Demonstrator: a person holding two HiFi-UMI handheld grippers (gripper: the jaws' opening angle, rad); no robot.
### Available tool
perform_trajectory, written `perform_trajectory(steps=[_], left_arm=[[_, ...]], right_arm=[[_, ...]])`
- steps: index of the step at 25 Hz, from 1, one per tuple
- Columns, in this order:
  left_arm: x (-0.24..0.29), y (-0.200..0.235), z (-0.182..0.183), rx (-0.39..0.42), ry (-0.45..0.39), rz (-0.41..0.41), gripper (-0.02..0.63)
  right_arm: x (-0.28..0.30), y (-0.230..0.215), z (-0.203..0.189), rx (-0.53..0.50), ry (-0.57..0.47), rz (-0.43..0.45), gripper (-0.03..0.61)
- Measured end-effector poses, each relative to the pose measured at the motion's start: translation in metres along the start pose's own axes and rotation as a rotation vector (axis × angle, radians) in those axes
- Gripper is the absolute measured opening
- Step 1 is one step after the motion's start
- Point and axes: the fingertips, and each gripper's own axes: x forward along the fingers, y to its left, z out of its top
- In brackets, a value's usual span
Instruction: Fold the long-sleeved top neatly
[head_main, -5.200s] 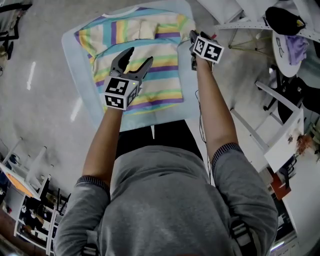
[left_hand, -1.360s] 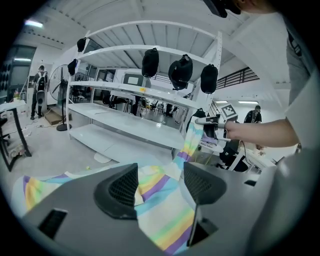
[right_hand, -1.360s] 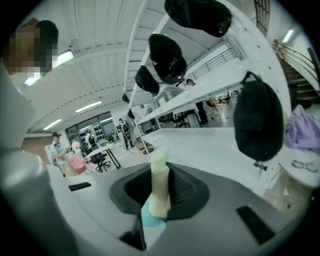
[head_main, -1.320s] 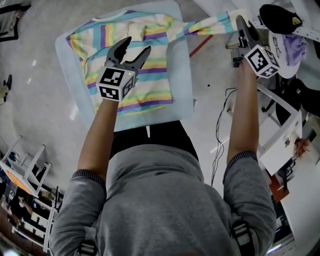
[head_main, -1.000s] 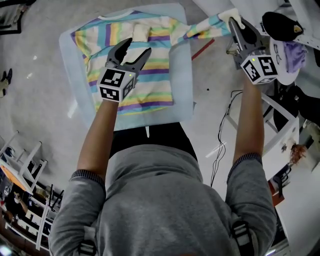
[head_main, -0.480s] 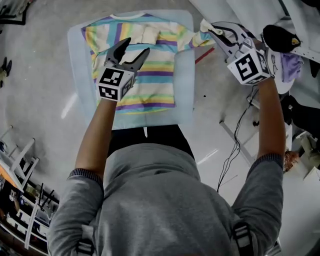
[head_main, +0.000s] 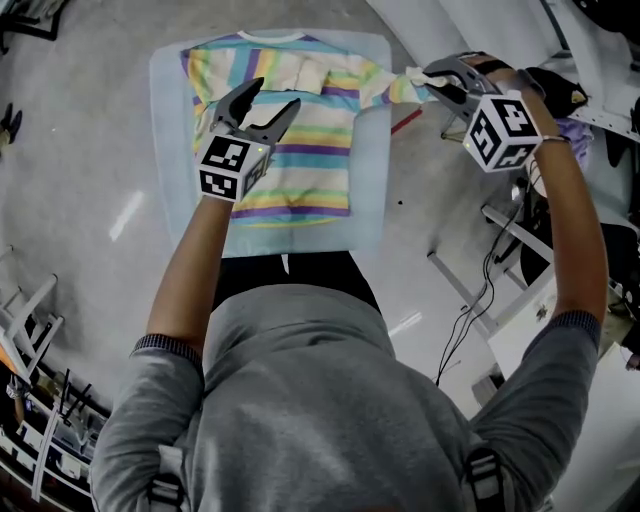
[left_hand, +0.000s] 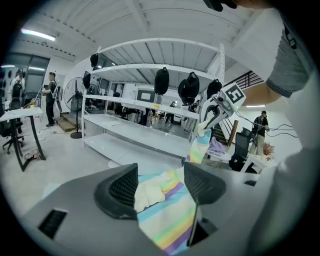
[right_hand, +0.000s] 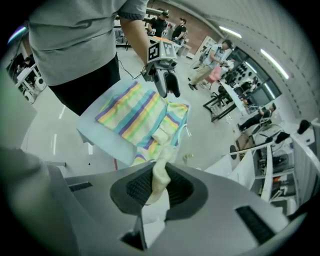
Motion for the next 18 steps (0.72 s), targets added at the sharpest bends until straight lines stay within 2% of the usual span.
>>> perform_trajectory(steps=[5,9,18], left_arm=[[-0.016,0.006,0.002,-0.017,-0.011,0.014,0.304],[-0.026,0.017,0.002,-0.036,-0.019,0.022,0.304],[-0.059,0.063,-0.016,-0.083,-0.031,0.077,0.304]], right_arm=[[-0.008,-0.014,0.007,0.007,0.005,-0.028,0.055],[0.004,-0.033,0.031,-0.001,-0.02,-0.048,0.055],[0.069,-0.064,0.116,-0.159,-0.103,-0.03,0.055]])
